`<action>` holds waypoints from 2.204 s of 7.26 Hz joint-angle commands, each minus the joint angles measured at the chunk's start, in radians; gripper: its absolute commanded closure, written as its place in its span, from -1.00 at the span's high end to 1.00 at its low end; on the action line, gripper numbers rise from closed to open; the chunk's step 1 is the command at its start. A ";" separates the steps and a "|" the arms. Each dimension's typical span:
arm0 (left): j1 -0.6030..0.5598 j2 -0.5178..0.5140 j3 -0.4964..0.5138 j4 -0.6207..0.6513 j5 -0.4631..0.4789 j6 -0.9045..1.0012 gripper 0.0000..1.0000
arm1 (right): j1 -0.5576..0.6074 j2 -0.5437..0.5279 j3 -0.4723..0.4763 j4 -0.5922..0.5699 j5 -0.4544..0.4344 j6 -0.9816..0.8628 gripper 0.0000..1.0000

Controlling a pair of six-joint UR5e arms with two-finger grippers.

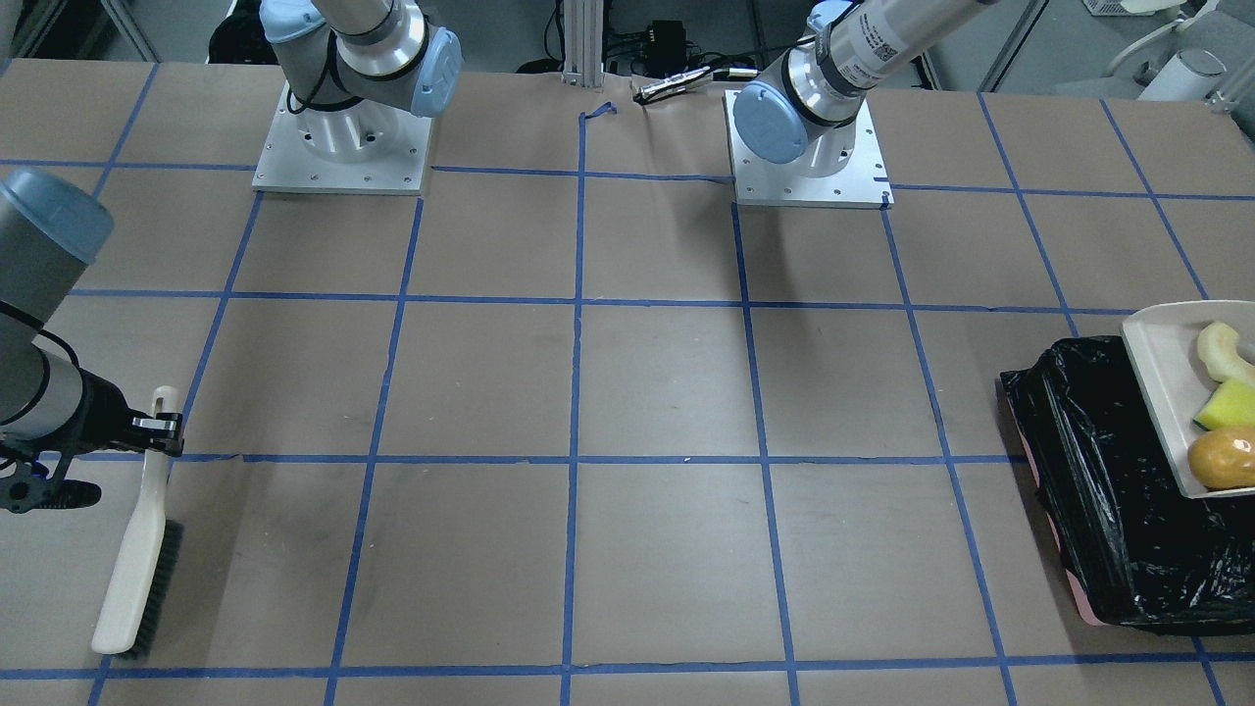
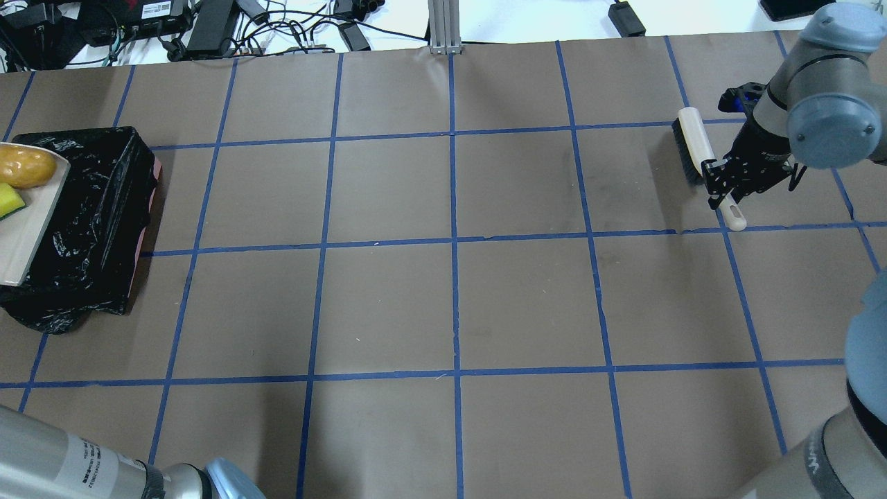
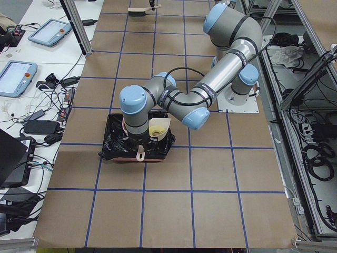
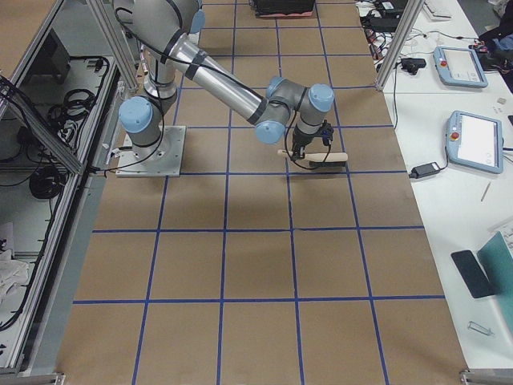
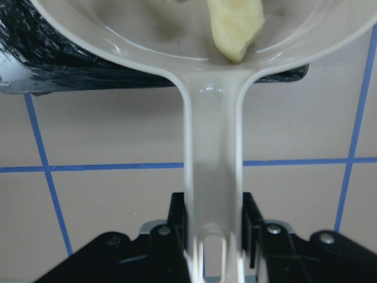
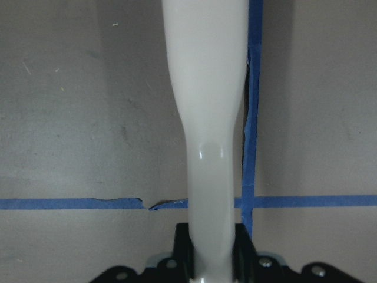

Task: Sweep and dump trash into bin
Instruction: 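Hold the dustpan over the bin with the left gripper while the right lowers the brush, then tilt the dustpan into the bin with the left gripper while the right releases the brush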

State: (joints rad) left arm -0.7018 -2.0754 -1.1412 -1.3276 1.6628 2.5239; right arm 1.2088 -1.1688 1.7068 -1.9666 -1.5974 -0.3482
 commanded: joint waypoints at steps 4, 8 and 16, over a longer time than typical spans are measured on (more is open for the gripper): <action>-0.103 0.012 0.000 0.097 0.102 0.137 -0.76 | 0.000 0.006 0.002 -0.006 -0.002 0.000 -0.15; -0.119 0.012 -0.066 0.255 0.133 0.291 -0.76 | 0.000 -0.003 -0.007 -0.009 -0.010 0.011 0.82; -0.219 0.069 -0.141 0.390 0.300 0.349 -0.76 | 0.087 -0.205 -0.246 0.241 -0.015 0.046 1.00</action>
State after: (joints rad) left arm -0.9094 -2.0207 -1.2669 -0.9539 1.9427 2.8724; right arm 1.2474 -1.3358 1.4632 -1.7458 -1.6090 -0.3273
